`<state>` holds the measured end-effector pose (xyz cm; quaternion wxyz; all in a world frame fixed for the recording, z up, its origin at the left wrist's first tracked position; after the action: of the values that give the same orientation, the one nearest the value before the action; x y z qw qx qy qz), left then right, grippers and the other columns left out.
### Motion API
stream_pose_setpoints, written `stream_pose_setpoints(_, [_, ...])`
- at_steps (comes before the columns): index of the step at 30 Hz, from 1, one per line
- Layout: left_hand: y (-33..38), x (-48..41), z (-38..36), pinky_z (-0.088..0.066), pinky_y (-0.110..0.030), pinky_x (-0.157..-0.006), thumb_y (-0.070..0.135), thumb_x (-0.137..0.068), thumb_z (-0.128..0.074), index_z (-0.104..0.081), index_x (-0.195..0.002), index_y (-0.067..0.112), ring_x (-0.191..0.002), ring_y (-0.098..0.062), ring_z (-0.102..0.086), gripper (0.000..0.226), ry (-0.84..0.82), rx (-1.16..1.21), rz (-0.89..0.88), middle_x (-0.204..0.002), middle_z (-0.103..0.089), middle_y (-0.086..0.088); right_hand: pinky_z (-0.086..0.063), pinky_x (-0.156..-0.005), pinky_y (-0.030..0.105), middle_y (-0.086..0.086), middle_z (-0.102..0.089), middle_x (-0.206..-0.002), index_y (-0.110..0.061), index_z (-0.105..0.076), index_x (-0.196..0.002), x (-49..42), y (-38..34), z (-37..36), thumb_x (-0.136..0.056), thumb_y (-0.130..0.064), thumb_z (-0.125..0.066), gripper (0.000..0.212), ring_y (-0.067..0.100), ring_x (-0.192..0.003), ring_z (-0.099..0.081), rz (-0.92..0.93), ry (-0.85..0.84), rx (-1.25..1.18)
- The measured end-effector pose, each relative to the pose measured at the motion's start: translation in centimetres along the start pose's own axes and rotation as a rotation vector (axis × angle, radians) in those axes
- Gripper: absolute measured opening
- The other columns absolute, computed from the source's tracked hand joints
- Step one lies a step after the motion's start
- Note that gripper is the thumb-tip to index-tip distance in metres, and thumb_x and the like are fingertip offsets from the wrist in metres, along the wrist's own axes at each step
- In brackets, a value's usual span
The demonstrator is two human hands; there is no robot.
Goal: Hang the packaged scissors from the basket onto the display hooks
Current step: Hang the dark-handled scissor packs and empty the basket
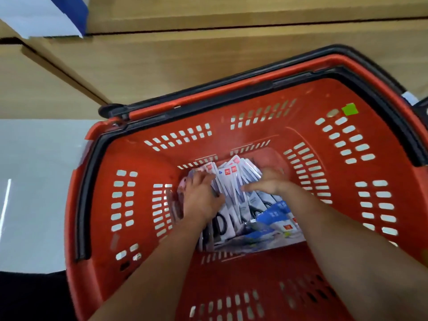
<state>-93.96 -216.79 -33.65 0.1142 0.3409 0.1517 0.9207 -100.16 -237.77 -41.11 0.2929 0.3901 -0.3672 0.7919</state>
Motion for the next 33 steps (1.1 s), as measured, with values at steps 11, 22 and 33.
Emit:
stream_pose_setpoints(11, [-0.9, 0.9, -1.1, -0.024, -0.047, -0.125, 0.041, -0.091, -0.073, -0.044, -0.155, 0.027, -0.152, -0.024, -0.015, 0.071, -0.018, 0.118, 0.027, -0.161, -0.028, 0.005, -0.057, -0.090, 0.040, -0.003, -0.072, -0.104, -0.020, -0.065, -0.112, 0.5, -2.0, -2.7, -0.057, -0.058, -0.094, 0.072, 0.021, -0.096, -0.068, 0.035, -0.024, 0.006])
stream_pose_setpoints(22, [-2.4, 0.9, 0.3, -0.034, -0.039, -0.119, 0.032, -0.091, -0.075, -0.059, -0.140, 0.027, -0.145, -0.022, -0.035, 0.052, 0.070, 0.234, 0.054, -0.154, -0.044, 0.003, -0.054, -0.076, 0.031, -0.004, -0.077, -0.083, -0.019, -0.073, -0.088, 2.2, -1.6, 0.2, -0.074, -0.028, -0.092, 0.025, 0.018, -0.082, -0.074, 0.112, 0.047, -0.222])
stream_pose_setpoints(33, [5.0, 4.2, 1.4, -0.054, -0.013, -0.090, 0.020, -0.093, -0.078, -0.063, -0.123, 0.025, -0.105, 0.002, -0.069, 0.034, -0.220, 0.701, -0.083, -0.113, -0.072, 0.014, -0.061, -0.090, 0.043, -0.004, -0.080, -0.096, -0.016, -0.075, -0.100, 11.0, -5.2, 6.4, -0.073, -0.010, -0.091, 0.031, 0.015, -0.089, -0.077, 0.315, 0.059, -0.410])
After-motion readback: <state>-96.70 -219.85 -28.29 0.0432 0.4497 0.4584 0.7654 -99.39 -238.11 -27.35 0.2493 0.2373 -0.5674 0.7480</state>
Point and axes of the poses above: each hand's wrist, its own x-axis away from the middle knuckle, its own z-axis out of the back of the hand, y = z × x, the point moved 9 cm from there along -x, towards the middle knuckle
